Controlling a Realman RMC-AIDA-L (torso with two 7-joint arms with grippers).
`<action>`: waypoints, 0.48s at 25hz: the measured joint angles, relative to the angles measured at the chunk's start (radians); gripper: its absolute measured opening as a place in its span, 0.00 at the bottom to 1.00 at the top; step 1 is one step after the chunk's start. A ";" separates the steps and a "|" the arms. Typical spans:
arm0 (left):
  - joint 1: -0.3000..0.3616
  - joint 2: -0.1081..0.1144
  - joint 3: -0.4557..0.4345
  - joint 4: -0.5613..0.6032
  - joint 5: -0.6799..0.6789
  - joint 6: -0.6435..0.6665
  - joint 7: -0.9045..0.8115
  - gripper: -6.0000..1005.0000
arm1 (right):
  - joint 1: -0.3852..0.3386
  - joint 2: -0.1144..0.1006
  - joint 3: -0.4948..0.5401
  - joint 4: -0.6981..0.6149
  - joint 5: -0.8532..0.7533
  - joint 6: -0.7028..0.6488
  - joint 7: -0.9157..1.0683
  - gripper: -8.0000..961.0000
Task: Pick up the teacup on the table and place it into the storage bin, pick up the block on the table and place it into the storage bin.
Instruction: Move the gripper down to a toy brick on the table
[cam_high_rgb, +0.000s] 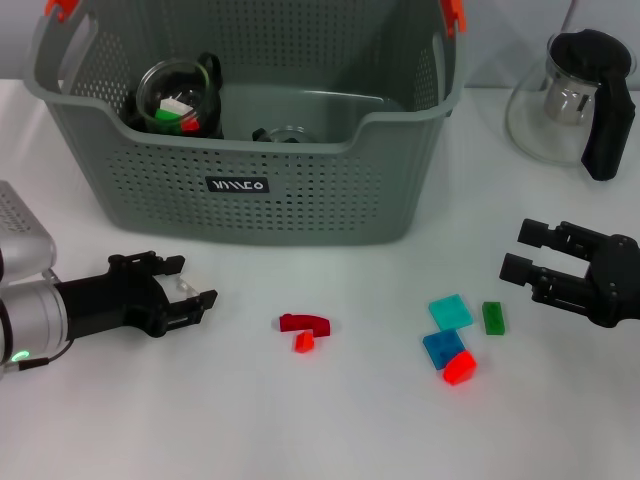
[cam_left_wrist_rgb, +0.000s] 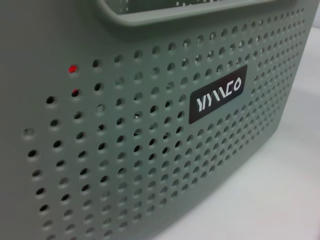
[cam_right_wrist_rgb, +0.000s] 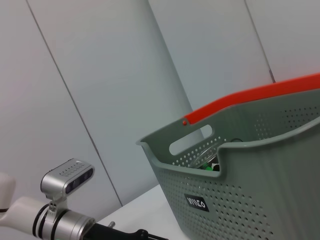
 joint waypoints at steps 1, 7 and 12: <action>-0.001 0.000 0.000 -0.001 0.000 0.000 0.006 0.60 | 0.000 0.000 0.000 0.000 0.000 0.000 0.000 0.79; -0.002 0.000 0.003 -0.002 0.000 0.000 0.019 0.68 | 0.000 0.000 0.000 0.000 0.000 0.000 0.000 0.79; -0.002 0.000 0.005 -0.001 0.007 -0.004 0.014 0.68 | 0.002 0.000 0.000 0.001 0.000 0.000 0.000 0.79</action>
